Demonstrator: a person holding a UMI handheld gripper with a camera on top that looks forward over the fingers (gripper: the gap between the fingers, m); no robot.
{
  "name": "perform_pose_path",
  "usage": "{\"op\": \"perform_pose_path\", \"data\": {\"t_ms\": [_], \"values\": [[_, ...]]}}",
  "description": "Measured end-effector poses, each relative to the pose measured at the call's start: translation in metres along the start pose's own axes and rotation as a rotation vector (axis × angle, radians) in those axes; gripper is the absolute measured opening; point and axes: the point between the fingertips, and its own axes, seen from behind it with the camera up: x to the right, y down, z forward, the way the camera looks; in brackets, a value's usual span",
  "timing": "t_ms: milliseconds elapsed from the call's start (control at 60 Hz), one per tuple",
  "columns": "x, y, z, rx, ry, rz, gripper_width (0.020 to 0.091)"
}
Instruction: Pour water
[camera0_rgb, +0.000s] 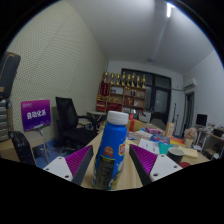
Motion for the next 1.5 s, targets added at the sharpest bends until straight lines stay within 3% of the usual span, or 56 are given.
{"op": "perform_pose_path", "data": {"t_ms": [100,117,167,200,350,633,883,1033,1117,1217,1333,1500], "values": [[-0.007,0.009,0.032,-0.030,0.001,0.043,0.0829],[-0.007,0.012,0.036,-0.039,0.001,0.052,0.0813],[-0.008,0.028,0.046,-0.079,0.008,0.091,0.0604],[-0.002,0.022,0.048,-0.039,0.019,0.122,0.0592],[-0.008,0.021,0.051,-0.039,-0.030,0.133,0.0482],[-0.014,0.012,0.035,-0.057,-0.162,0.218,0.0481],[0.019,-0.068,-0.006,0.032,-0.333,0.558,0.0482],[0.056,-0.103,-0.022,0.027,-0.457,0.971,0.0479],[0.077,-0.106,-0.019,-0.004,-0.520,1.216,0.0478],[0.087,-0.099,-0.010,-0.101,-0.576,1.543,0.0475],[0.103,-0.083,-0.005,-0.177,-0.545,1.864,0.0480],[0.113,-0.070,0.008,-0.223,-0.529,2.131,0.0478]]}}
